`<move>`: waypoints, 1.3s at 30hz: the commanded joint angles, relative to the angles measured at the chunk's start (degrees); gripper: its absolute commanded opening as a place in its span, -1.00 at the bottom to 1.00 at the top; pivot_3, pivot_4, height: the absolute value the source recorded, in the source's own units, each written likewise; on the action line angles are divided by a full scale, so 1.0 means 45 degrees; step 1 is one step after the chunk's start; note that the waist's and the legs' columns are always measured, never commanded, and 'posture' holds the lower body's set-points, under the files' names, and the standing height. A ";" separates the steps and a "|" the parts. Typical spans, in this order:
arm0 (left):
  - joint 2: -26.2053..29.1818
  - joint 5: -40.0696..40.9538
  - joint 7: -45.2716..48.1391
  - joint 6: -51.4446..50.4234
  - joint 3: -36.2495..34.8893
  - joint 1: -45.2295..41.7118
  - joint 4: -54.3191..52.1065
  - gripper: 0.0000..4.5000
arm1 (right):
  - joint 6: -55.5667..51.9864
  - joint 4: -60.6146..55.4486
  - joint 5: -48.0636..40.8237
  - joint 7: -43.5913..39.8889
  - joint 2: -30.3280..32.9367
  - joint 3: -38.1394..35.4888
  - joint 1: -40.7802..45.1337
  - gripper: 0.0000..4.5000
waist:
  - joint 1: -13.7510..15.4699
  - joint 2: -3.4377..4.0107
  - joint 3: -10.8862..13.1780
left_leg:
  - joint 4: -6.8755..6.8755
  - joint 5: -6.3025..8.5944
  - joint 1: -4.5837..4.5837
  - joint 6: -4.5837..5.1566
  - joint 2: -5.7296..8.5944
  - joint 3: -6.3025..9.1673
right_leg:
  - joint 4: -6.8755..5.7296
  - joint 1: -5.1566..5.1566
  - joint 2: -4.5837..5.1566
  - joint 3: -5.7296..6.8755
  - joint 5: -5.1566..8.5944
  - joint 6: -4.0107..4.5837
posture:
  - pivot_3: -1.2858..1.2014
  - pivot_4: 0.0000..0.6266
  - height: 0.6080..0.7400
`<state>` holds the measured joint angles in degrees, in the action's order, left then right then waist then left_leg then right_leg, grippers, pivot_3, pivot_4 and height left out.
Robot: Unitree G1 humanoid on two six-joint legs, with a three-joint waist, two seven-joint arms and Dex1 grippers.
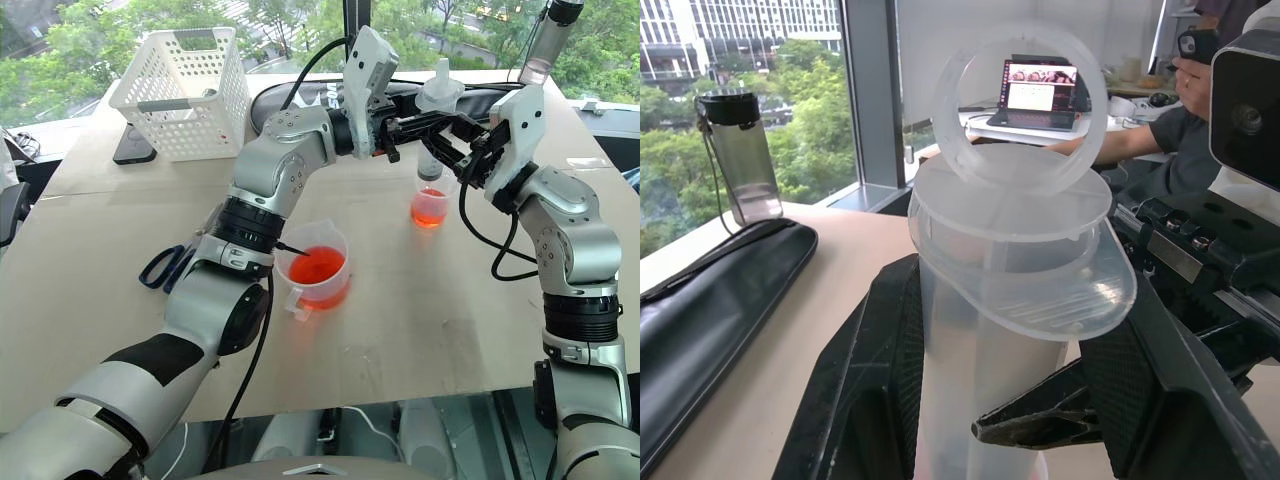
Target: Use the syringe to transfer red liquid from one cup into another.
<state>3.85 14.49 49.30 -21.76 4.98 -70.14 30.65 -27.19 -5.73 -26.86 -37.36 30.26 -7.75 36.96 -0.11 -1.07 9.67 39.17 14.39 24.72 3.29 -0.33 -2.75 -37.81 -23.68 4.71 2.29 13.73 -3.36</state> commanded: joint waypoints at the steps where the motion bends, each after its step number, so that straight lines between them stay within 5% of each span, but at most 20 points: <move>1: -0.0142 0.0060 -0.0027 0.0318 -0.0104 -0.0248 0.0150 -0.30 | 0.0064 -0.0992 -0.0364 -0.0345 0.0461 -0.0388 0.0321 0.22 | 0.0009 0.0000 0.0000 | 0.0000 0.0000 0.0001 0.0000 0.0000 0.0000 | 0.0001 0.0000 0.0000 0.0000 0.0000 0.0000 | 0.03 -0.52 0.75; 5: -0.0085 0.0275 -0.0053 0.0315 -0.0392 -0.0395 0.0231 -0.32 | 0.0170 -0.0875 0.0256 -0.0061 0.0790 -0.0249 0.0193 0.99 | 0.0012 0.0000 0.0000 | 0.0000 0.0000 0.0001 0.0001 0.0000 -0.0001 | 0.0003 0.0000 0.0001 0.0000 0.0000 0.0000 | 0.03 -0.52 0.75; 22: 0.1726 0.3570 -0.1465 -0.3897 -0.4160 -0.1435 -0.0085 -0.32 | -0.0394 -0.1822 -0.0620 0.0395 0.1158 -0.1382 0.0111 1.00 | -0.0089 0.0000 0.0001 | -0.0003 0.0000 0.0001 0.0000 -0.0002 0.0008 | 0.0001 0.0000 0.0001 0.0004 0.0000 0.0000 | 0.03 -0.52 0.75; 34: 0.5399 0.5531 -0.4375 -0.8399 -0.6787 -0.0972 -0.1757 -0.32 | -0.0952 -0.4486 -0.3721 -0.2655 0.2922 -0.2430 -0.2374 1.00 | -0.0113 -0.0004 0.0003 | -0.0006 0.0000 -0.0001 -0.0003 -0.0006 0.0011 | 0.0004 0.0000 0.0005 0.0005 0.0000 -0.0001 | 0.03 -0.52 0.75; 39: 0.7275 0.6815 -0.4913 -1.2357 -0.7540 -0.0479 -0.3166 -0.32 | -0.1674 -0.5858 -0.5832 -0.3864 0.3780 -0.3291 -0.4020 1.00 | -0.0061 -0.0006 0.0002 | -0.0002 0.0000 -0.0004 -0.0004 -0.0006 0.0019 | 0.0003 0.0012 0.0018 0.0017 -0.0001 -0.0002 | 0.03 -0.52 0.75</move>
<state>34.27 42.25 27.34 -71.78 -27.13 -71.37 19.91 -33.95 -29.08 -49.62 -52.92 45.91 -19.44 19.43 -0.38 -1.10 9.68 39.17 14.39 24.69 3.27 -0.35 -2.66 -37.82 -23.63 4.80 2.37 13.73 -3.37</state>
